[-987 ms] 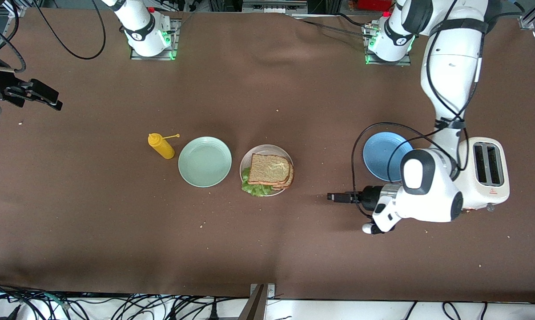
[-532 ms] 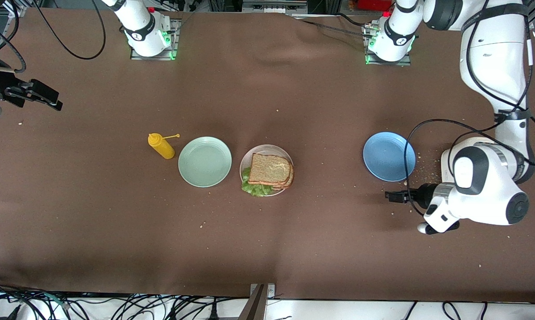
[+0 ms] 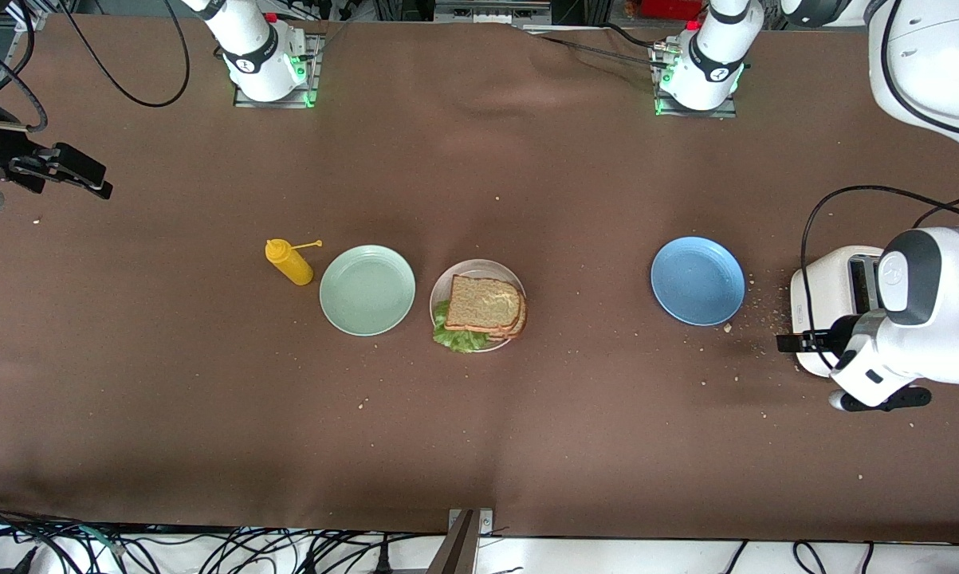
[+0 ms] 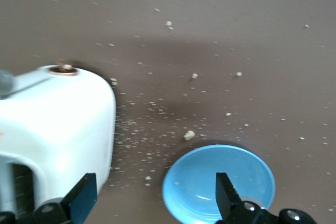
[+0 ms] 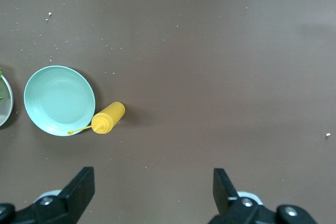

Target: Make sandwich in beige plate with both arms

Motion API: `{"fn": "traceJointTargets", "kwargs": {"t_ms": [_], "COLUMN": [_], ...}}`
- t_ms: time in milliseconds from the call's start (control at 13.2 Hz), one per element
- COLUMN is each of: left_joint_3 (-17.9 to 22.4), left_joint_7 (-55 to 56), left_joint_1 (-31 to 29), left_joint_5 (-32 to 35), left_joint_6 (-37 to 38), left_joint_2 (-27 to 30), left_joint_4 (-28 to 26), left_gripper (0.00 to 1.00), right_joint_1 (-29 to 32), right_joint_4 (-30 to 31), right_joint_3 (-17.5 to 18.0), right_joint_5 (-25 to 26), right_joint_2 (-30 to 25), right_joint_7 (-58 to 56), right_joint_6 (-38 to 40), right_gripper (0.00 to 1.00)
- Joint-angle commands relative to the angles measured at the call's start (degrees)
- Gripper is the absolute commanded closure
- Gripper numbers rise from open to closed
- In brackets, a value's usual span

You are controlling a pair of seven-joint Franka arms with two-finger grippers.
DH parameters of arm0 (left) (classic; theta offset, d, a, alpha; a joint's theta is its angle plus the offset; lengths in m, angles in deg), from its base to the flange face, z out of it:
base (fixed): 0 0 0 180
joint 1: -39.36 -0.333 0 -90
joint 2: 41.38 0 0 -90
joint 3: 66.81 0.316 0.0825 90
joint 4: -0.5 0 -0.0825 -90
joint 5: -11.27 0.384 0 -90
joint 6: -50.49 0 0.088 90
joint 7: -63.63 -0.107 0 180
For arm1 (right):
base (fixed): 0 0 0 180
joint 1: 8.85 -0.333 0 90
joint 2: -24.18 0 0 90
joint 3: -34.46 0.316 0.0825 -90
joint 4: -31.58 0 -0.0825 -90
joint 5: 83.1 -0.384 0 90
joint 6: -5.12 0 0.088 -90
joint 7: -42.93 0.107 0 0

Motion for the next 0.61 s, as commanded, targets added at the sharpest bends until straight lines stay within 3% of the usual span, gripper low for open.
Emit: {"fn": "traceJointTargets", "kwargs": {"t_ms": [0,304,532], "left_joint_3": [-1.0,-1.2,-1.7], "left_joint_7": [0.2,-1.2,-0.8], "left_joint_1": [-1.0,0.4,1.7], "left_joint_5": [3.8,4.0,3.4], "left_joint_6": [-2.2,-3.2,-2.5], "left_joint_2": [10.6,24.4,31.8], "left_joint_4": [-11.8,-23.0,-26.1], "left_gripper": [0.01,0.01,0.01], "right_joint_1": [-0.1,-0.1,0.0], "right_joint_4": [-1.5,-1.5,-1.5], "right_joint_3": [-0.1,-0.1,-0.1], "right_joint_5": [-0.7,-0.7,-0.7], "right_joint_2": [0.6,0.6,0.6], "right_joint_7": [-0.6,-0.6,-0.6], "right_joint_6": [0.8,0.8,0.8], "right_gripper": [0.00,0.00,0.00]}}
